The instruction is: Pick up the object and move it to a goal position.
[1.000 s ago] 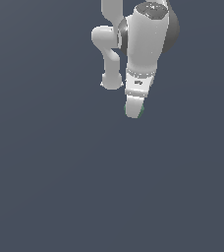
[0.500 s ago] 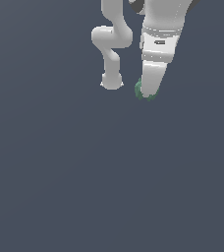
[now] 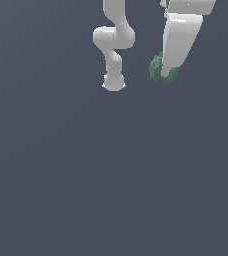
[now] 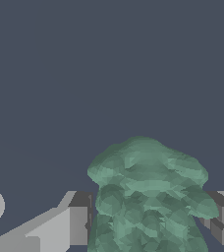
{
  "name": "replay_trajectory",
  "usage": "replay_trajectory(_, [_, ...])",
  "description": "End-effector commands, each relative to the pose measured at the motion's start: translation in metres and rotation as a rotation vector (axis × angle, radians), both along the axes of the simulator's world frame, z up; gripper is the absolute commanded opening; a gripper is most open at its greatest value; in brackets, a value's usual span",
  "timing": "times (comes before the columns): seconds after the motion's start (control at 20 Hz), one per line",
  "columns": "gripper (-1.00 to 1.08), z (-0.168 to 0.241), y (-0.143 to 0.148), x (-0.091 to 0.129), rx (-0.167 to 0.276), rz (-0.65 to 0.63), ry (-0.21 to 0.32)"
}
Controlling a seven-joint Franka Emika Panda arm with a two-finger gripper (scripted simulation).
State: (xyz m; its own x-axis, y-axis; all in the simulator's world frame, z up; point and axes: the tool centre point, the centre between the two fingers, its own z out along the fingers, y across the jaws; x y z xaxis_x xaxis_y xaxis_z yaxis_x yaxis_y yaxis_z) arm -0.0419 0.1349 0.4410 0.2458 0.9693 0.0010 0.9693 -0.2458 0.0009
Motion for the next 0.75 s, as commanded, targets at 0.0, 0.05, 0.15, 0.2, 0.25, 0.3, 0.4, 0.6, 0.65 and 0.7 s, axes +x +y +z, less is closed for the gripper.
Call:
replay_trajectory(0.0, [-1.0,0.014,0.004,0.002,0.0,0.0,0.001])
replay_trajectory(0.05, [-1.0,0.018,0.005,0.003,0.0,-0.001,0.001])
replay_trajectory(0.15, [-1.0,0.025,0.007,0.005,0.0,-0.001,0.001])
replay_trajectory(0.2, [-1.0,0.028,0.008,0.005,0.0,-0.001,0.001])
replay_trajectory(0.25, [-1.0,0.031,0.008,0.006,0.0,-0.001,0.001])
replay_trajectory(0.3, [-1.0,0.034,0.009,0.006,0.0,-0.001,0.001])
replay_trajectory(0.4, [-1.0,0.037,0.01,0.007,0.0,-0.001,0.001])
replay_trajectory(0.6, [-1.0,0.042,0.011,0.009,0.0,-0.001,0.001])
replay_trajectory(0.65, [-1.0,0.042,0.012,0.009,0.0,-0.001,0.001])
replay_trajectory(0.7, [-1.0,0.042,0.012,0.009,0.0,-0.001,0.001])
